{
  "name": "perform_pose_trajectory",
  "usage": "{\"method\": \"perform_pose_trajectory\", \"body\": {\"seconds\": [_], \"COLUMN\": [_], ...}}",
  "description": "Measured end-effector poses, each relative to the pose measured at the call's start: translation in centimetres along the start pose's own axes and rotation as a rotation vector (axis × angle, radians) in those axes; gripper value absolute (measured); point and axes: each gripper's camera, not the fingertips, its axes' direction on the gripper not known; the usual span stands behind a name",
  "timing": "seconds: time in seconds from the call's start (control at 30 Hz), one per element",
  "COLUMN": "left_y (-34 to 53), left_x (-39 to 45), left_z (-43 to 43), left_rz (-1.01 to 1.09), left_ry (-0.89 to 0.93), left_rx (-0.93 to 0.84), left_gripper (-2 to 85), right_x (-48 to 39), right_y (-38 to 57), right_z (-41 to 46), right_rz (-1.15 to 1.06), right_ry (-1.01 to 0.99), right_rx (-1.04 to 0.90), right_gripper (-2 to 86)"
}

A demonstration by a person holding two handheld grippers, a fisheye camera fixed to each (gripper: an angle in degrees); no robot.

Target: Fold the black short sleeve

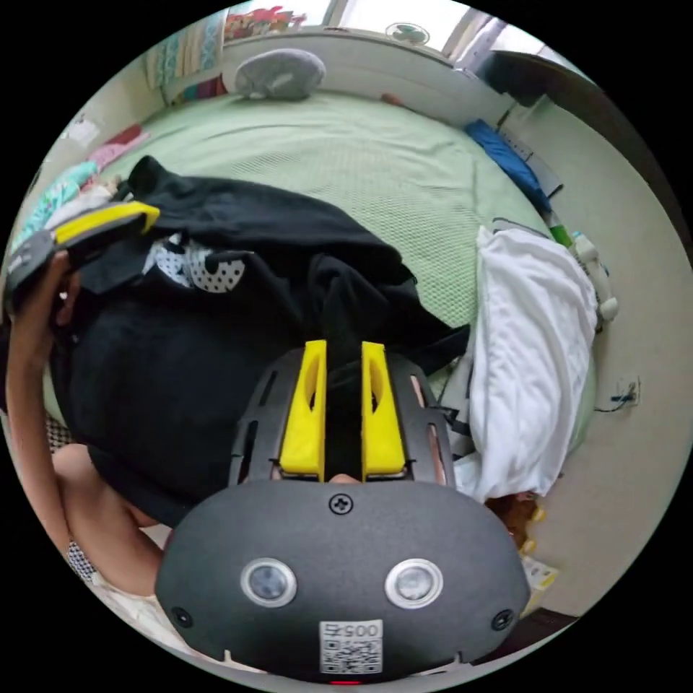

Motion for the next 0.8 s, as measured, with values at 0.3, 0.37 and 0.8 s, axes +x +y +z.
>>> {"method": "perform_pose_trajectory", "body": {"seconds": [0.3,0.37,0.8], "left_y": [-0.3,0.0,-0.1], "left_x": [-7.3,-9.5,-13.2], "left_z": [-0.8,-0.9,-1.6], "left_rz": [-0.187,-0.236,-0.234], "left_ry": [0.022,0.009,0.174], "left_rx": [-0.004,-0.018,-0.034], "left_gripper": [-0.3,-0.3,1.0], "right_x": [5.0,4.6,-1.8], "right_y": [2.3,2.3,0.0], "right_z": [-2.3,-2.5,-4.9], "right_rz": [0.301,0.277,-0.030], "right_ry": [0.047,0.054,-0.189], "right_rx": [0.093,0.106,0.337], "right_gripper": [1.1,3.6,9.1]}}
